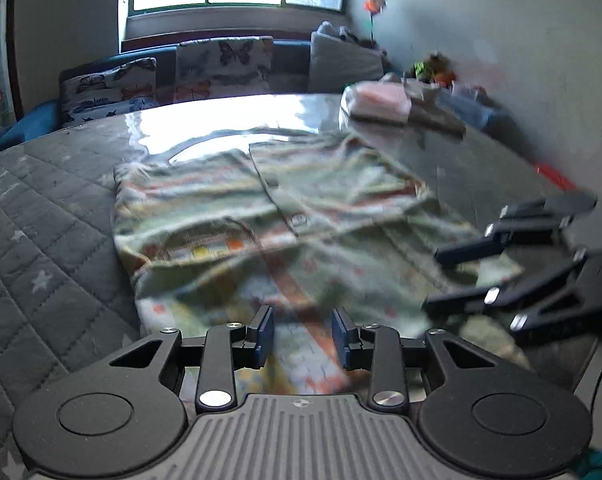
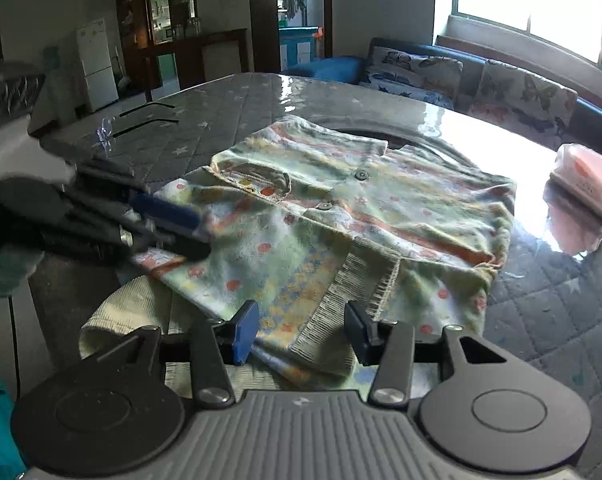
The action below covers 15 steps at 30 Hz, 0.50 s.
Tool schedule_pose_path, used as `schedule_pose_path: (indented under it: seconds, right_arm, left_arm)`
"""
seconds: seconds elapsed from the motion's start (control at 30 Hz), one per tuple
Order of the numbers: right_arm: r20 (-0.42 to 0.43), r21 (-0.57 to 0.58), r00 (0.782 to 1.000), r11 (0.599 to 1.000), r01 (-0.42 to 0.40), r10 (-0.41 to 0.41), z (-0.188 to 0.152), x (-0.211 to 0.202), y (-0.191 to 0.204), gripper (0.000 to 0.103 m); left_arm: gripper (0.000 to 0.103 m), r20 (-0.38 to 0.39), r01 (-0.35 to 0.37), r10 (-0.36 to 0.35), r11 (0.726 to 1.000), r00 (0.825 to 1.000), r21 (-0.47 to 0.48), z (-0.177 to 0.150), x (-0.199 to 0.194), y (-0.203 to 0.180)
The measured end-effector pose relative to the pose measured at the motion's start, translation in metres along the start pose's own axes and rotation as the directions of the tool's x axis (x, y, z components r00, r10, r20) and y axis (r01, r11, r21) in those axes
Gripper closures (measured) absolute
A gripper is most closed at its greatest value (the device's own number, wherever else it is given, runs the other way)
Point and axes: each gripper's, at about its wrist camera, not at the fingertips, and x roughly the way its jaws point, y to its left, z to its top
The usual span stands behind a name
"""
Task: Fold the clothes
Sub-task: 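Grasp the shirt's hem edge with the right gripper and lift it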
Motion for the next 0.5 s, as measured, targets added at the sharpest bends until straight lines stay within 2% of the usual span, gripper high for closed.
schedule_pose_path:
  seconds: [0.17,0.33,0.5]
  right_arm:
    - [0.0,0.011,1.0,1.0,0.008,-0.008,-0.008,-0.003,-0.002,0.054]
    - [0.023,0.017,1.0,1.0,0.019,-0.019,-0.009,-0.011,-0.003,0.053]
    - [0.008,0.02,1.0,0.999,0.03,-0.03,-0.016,-0.009,-0.003,0.05]
  left_arm:
    - [0.062,0.004,-0.021,0.021,0.999,1.0,0.033,-0.004,-0.002,-0.005]
    - [0.057,0.004,-0.033,0.033,0.999,0.999,0.001,-0.002,-0.012,-0.006]
    - [0.054,-0.007,-0.026,0.026,0.999,1.0,-0.027,-0.003,-0.023,-0.011]
